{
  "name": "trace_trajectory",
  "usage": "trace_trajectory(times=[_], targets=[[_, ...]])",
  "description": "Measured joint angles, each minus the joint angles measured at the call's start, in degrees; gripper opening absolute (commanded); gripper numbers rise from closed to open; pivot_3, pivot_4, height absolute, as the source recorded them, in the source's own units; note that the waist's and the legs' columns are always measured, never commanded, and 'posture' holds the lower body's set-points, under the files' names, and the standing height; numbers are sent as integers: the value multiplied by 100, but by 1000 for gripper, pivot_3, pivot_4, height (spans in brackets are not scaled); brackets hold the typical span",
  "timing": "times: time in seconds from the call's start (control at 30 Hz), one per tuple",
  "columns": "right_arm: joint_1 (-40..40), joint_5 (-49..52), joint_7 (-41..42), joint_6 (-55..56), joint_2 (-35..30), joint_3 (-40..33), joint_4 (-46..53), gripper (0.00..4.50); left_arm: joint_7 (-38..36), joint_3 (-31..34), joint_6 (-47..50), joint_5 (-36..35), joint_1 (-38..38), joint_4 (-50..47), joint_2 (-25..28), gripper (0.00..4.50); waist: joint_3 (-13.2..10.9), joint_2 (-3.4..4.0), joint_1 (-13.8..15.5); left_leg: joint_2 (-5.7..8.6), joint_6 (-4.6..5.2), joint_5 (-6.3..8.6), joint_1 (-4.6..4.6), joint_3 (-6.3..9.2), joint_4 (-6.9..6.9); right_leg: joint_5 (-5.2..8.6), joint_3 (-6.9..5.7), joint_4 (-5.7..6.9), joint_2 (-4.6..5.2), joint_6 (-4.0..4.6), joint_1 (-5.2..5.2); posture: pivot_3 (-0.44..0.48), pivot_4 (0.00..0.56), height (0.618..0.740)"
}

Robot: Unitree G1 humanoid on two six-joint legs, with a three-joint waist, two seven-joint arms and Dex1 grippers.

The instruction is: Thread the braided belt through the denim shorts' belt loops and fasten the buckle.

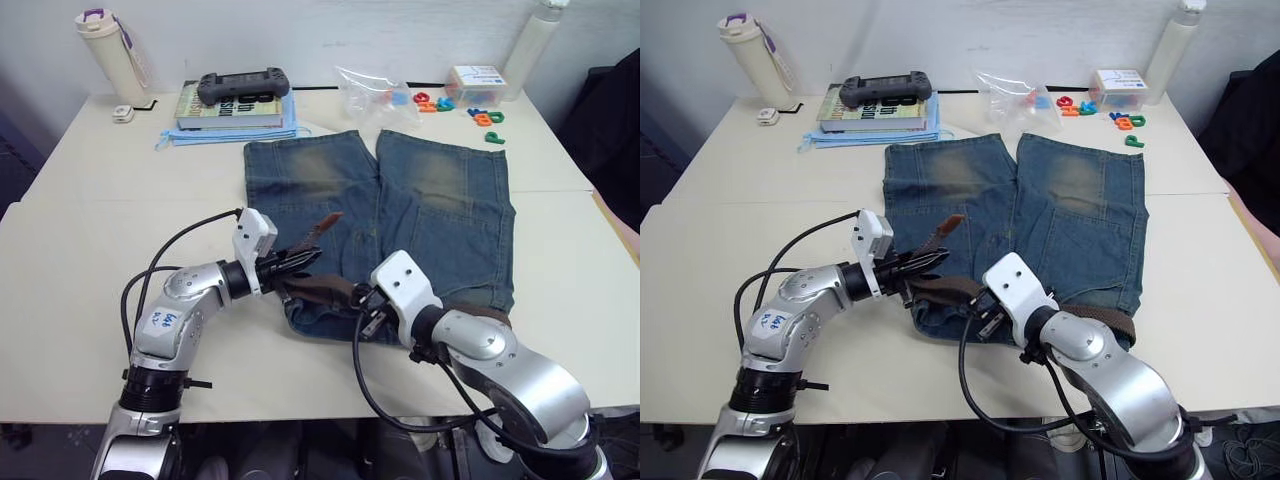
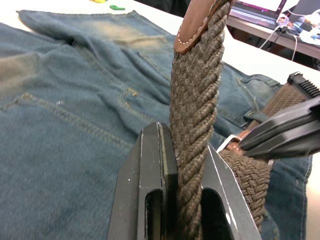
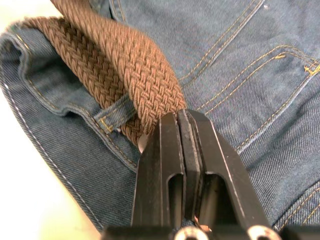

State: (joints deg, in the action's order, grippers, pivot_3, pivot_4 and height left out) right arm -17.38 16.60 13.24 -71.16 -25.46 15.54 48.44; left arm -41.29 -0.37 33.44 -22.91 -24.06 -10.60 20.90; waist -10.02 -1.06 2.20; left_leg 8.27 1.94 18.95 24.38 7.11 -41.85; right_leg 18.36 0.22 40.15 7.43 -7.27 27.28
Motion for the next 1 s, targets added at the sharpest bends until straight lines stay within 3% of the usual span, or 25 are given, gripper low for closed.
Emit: trace_trajectory(times=[0.53,1.0], targets=[[28,-254,-111,164,26,54,-366,79,72,-12,46,-41,39,-19,16,0,0,0,-77,0,-1,-1,0,-7,-6,3,7,24,0,5,8,0,150,659],[-227,-877,-129,496,-414,1207,-389,79,144,-28,48,-42,35,-19,13,0,1,-1,-86,0,-2,0,-1,-8,-9,4,8,29,0,7,9,0,150,659]])
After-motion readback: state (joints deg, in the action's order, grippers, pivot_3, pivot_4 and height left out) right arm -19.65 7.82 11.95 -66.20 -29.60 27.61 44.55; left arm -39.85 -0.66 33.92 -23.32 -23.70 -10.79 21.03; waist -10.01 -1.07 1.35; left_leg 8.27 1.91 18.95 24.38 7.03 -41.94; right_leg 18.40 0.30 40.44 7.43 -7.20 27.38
